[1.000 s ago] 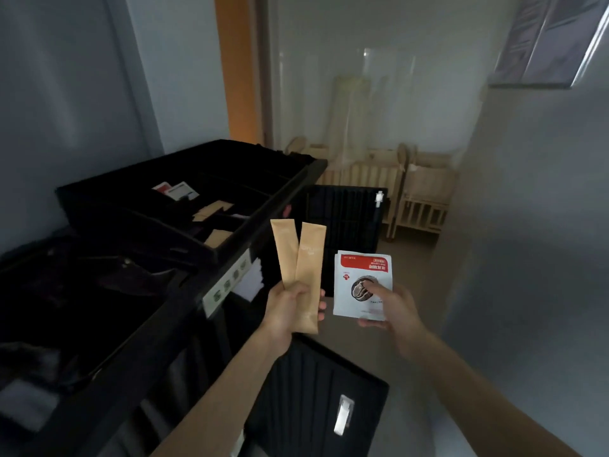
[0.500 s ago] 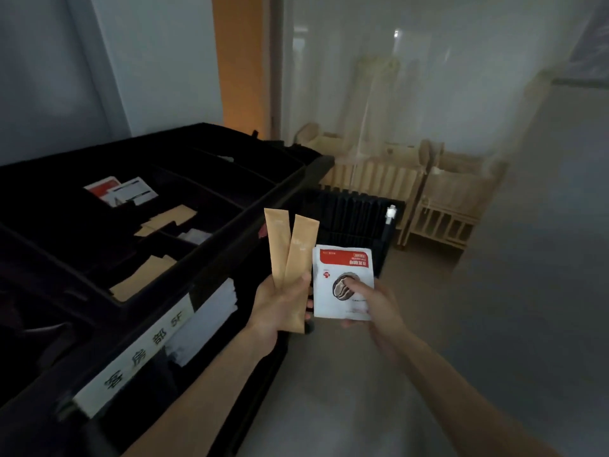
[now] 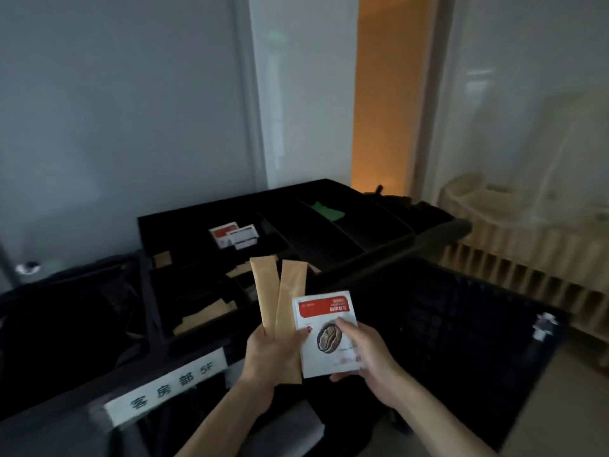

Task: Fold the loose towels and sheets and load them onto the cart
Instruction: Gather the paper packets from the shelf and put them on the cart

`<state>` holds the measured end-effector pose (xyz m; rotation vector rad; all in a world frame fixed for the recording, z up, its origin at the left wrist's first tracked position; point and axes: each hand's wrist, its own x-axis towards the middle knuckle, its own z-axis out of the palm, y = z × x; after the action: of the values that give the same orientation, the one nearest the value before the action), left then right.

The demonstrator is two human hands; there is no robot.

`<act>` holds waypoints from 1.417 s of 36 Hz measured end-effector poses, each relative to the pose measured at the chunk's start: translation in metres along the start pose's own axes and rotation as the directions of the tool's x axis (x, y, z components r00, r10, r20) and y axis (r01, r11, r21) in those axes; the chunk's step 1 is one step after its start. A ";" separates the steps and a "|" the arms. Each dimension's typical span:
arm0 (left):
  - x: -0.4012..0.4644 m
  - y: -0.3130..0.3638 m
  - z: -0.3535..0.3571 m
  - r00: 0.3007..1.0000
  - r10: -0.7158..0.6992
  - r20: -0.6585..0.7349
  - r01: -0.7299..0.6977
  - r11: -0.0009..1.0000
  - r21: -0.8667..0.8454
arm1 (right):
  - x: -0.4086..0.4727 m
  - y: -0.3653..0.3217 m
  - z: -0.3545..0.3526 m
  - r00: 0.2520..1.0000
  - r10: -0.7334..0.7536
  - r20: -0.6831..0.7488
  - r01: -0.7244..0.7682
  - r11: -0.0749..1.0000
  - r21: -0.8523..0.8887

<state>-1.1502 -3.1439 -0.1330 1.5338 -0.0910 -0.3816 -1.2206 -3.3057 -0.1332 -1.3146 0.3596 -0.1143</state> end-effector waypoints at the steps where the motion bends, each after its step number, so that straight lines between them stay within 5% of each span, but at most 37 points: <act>1: -0.002 0.002 -0.005 1.000 -0.001 -0.027 0.001 1.000 0.001 | 0.003 -0.002 0.002 0.999 0.006 0.033 -0.006 1.000 -0.017; 12: -0.007 0.011 -0.044 0.971 0.057 -0.231 -0.048 0.998 0.046 | 0.036 -0.004 0.024 0.970 -0.027 0.243 0.078 0.976 -0.203; 21: 0.051 0.024 -0.002 0.969 0.051 -0.243 -0.048 0.999 0.020 | 0.097 -0.028 -0.002 0.982 -0.106 0.156 0.146 0.951 -0.272; 26: 0.104 0.046 0.010 0.956 0.164 -0.245 -0.157 0.986 0.048 | 0.146 -0.058 -0.008 0.974 -0.168 0.150 0.203 0.943 -0.265; 37: 0.240 0.087 -0.016 0.930 0.258 -0.261 -0.242 0.966 0.091 | 0.286 -0.103 0.024 0.945 -0.239 0.222 0.303 0.895 -0.328; 46: 0.317 0.092 -0.070 0.797 0.399 -0.453 -0.301 0.913 0.274 | 0.385 -0.092 0.094 0.886 -0.377 0.270 0.455 0.817 -0.355; 51: 0.344 0.093 -0.086 0.667 0.460 -0.586 -0.276 0.883 0.379 | 0.422 -0.089 0.128 0.852 -0.428 0.302 0.512 0.803 -0.306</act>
<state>-0.7851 -3.1645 -0.1069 1.7810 0.1129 0.5511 -0.7722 -3.3299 -0.1032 -1.7664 -0.1594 -0.3330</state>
